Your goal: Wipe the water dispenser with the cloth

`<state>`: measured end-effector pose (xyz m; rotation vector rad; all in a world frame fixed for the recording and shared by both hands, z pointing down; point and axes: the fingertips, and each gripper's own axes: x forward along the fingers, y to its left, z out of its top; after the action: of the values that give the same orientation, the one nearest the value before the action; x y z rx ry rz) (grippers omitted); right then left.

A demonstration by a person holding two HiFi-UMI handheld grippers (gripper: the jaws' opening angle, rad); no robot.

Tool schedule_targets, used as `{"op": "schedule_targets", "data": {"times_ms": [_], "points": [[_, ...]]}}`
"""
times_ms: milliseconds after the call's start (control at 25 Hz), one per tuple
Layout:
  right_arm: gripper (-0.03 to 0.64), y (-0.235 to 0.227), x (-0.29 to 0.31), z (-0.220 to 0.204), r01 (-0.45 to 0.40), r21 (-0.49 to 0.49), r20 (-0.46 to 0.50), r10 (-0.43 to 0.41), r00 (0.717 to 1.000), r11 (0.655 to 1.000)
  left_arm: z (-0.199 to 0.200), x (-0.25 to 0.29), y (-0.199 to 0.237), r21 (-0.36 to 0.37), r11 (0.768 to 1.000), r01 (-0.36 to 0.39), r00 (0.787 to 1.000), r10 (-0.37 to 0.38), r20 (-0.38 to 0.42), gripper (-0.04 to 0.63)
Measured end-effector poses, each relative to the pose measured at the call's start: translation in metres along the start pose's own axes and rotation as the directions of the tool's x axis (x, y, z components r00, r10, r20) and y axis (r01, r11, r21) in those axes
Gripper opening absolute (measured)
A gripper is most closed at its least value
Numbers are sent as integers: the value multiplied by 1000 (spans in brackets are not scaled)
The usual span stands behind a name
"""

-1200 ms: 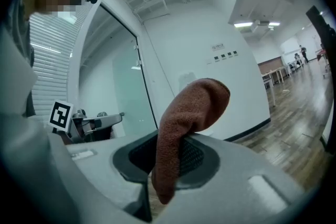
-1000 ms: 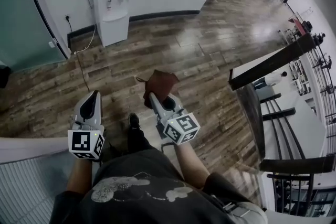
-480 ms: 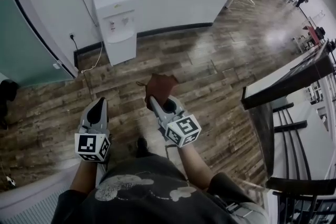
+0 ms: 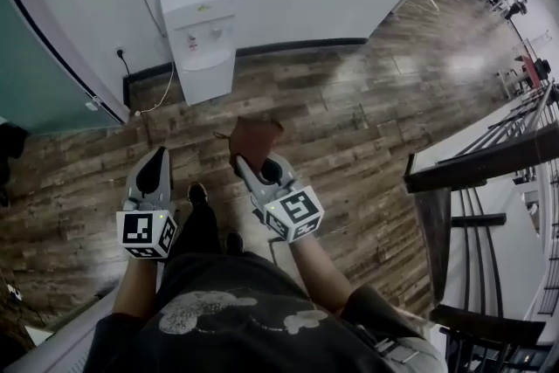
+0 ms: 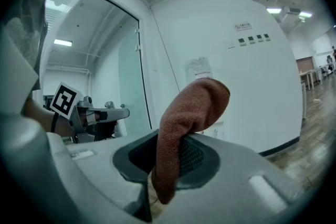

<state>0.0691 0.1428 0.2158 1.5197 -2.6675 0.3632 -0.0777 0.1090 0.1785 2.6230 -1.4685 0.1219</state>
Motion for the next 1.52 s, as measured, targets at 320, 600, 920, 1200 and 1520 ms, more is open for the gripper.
{"op": "schedule_targets", "data": {"times_ms": [320,600,920,1200,1520], "points": [[61,-50,89,32,47,-27,-4,-47,999,999,5,96,53,-33,997,68,998,-69,-6,18],[61,-66,181,57,48,-33,-14,-48,999,998,20,168,119,-51,997,65,998,-65,-1,18],[61,-58,256,44,26,-133,-91,-38,995,991,23,212,159,-30,995,96,995,-96,-6,18],[61,-62,321,36,-109,-170,-172,80,982,979,9,238,187,-54,998,43,997,-47,-64,18],[61,-89,408,16,-233,-134,-248,195,949,963,1,290,214,-82,996,-40,996,34,-78,18]]}}
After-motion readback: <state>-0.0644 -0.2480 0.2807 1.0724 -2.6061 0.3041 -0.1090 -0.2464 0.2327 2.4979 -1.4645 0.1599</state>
